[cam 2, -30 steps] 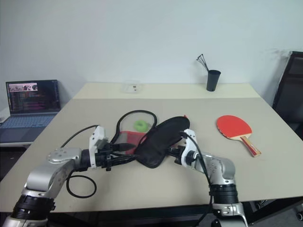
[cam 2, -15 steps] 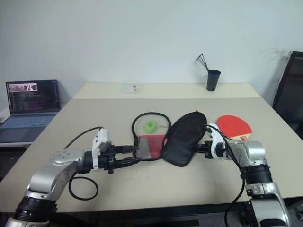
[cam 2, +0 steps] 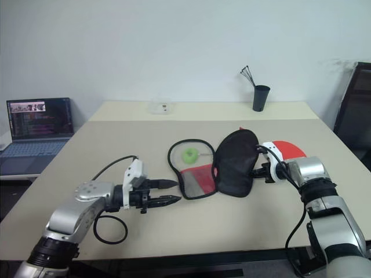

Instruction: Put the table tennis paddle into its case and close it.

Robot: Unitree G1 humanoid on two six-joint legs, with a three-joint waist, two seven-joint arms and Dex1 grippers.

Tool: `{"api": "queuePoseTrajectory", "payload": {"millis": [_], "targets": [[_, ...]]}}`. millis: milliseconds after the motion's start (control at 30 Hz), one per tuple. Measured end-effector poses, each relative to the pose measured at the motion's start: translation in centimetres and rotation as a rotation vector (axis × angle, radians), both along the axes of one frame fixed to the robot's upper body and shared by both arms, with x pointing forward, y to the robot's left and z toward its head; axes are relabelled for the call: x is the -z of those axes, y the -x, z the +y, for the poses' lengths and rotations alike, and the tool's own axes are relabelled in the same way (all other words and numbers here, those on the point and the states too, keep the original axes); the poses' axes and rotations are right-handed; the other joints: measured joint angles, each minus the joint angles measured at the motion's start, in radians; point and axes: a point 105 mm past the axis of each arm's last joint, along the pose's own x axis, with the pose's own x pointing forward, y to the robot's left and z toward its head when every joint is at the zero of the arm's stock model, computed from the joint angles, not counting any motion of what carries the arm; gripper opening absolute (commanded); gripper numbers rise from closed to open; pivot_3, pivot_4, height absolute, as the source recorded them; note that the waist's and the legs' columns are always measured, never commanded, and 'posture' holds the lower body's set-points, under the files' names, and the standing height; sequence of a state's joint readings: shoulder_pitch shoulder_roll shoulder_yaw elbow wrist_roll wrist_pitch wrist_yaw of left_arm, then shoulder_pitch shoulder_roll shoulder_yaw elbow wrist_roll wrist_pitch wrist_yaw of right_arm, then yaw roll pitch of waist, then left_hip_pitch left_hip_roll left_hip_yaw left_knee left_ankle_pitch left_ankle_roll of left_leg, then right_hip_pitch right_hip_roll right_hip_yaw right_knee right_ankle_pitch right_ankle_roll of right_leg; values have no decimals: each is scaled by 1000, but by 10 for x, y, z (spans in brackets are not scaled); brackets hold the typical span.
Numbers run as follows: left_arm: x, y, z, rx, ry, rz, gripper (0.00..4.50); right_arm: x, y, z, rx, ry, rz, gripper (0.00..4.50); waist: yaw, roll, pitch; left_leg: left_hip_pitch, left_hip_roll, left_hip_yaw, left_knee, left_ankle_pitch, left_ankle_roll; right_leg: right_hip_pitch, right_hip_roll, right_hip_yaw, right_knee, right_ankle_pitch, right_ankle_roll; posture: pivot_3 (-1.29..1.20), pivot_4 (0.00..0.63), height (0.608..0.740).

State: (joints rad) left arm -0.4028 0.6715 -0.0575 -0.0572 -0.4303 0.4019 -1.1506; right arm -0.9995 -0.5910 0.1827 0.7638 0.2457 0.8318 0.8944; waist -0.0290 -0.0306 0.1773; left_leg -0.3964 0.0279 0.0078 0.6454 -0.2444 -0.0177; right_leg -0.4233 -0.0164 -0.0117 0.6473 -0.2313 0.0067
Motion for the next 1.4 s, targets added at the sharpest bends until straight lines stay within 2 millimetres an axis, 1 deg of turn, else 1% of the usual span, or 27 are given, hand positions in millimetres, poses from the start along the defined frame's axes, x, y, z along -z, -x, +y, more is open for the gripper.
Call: {"api": "queuePoseTrajectory", "payload": {"millis": [167, 200, 433, 533, 667, 733, 767, 900, 967, 1000, 1100, 1133, 1167, 1267, 1300, 1400], "targets": [[2, -1, 0, -2, 1, 2, 2672, 2, -7, -4, -2, 44, -16, 15, 0, 0, 0, 0, 0, 0, 0, 0, 0, 0, 0, 0, 0, 0, -1, 0, 150, 740], [2, -1, 0, -1, 1, -2, 2672, 2, -8, -4, -4, 49, -20, 15, 0, 0, 0, 0, 1, 0, 0, 0, 0, 0, 0, 0, 0, 2, -3, 0, 150, 740], [3, -1, -1, -2, -1, -6, 2672, 5, -16, -1, 13, 81, -55, 15, 0, 0, 0, 0, 1, 0, 0, 0, 0, 0, 0, 0, 1, 2, -4, 0, 150, 740], [4, -1, -3, 3, -2, -7, 2672, 2, -23, -7, 55, 109, -99, 621, 0, 0, 0, 0, 1, 0, 0, 0, 0, 0, -1, 0, 1, 2, -4, 0, 150, 740], [7, -2, -5, 6, 7, -3, 2672, -8, -31, -15, 84, 161, -184, 1929, 0, 0, 0, 0, 1, 1, 0, 0, 0, 0, -1, 1, 0, 3, -4, 0, 150, 740], [6, -2, -7, 9, 15, -5, 2672, -9, -32, -19, 81, 177, -212, 2676, 0, 0, 0, 0, 0, 0, 0, 0, 0, 0, -1, 0, 1, 3, -4, 0, 150, 740], [5, -2, -8, 11, 19, -7, 2672, -11, -33, -20, 81, 180, -221, 2904, 0, 1, 0, 0, 0, 1, 0, 0, 0, 0, -1, 1, 1, 3, -4, 0, 150, 740], [-4, -6, -13, 25, 33, -33, 2672, -27, -27, -29, 54, 89, -274, 4194, 1, 1, 0, 0, 0, 0, 0, 0, 0, 0, -1, 0, 0, 3, -4, 0, 150, 740], [-6, -6, -15, 31, 39, -38, 2672, -38, -18, -41, 40, 38, -312, 4269, 4, 1, 0, -1, 1, 0, 0, 0, 0, 0, -1, 0, 0, 3, -4, 0, 150, 740], [-6, -6, -15, 32, 39, -36, 2672, -42, -13, -52, 55, 36, -329, 4269, 6, 1, 0, -1, 0, 0, 0, 0, 0, 0, -2, 0, 0, 3, -4, 0, 150, 740], [-9, -7, -17, 37, 41, -40, 2672, -47, -5, -80, 149, 47, -354, 4269, 5, 1, 1, -1, 0, 0, 1, 0, 0, 0, -2, 0, 0, 2, -3, 0, 150, 740], [-12, -8, -19, 42, 44, -50, 2672, -46, -3, -91, 192, 56, -356, 4269, 5, 1, 1, -1, -1, 0, 1, 0, 0, 0, -2, 0, 0, 2, -3, 0, 150, 740], [-17, -9, -20, 49, 46, -63, 2672, -46, -1, -101, 241, 62, -361, 4395, 4, 1, 1, 0, -1, 1, 1, 0, 0, 0, -2, 1, 1, 2, -2, 0, 150, 740], [-27, -11, -26, 86, 46, -91, 2672, -42, 4, -127, 360, 90, -360, 4395, 3, 1, 1, 1, -1, 2, 1, 0, 0, 1, -1, 1, 1, 1, -1, 0, 150, 740], [-30, -12, -29, 95, 45, -97, 2672, -40, 6, -134, 394, 101, -357, 4395, 3, 1, 0, 1, -1, 2, 1, 0, 0, 1, -1, 1, 1, 1, -1, 0, 150, 740], [-34, -19, -35, 112, 39, -106, 2672, -26, 9, -145, 456, 111, -320, 4395, -3, 1, 1, 2, -2, 4, 1, 0, 0, 1, 1, 3, 1, 0, 0, 0, 150, 740]]}}
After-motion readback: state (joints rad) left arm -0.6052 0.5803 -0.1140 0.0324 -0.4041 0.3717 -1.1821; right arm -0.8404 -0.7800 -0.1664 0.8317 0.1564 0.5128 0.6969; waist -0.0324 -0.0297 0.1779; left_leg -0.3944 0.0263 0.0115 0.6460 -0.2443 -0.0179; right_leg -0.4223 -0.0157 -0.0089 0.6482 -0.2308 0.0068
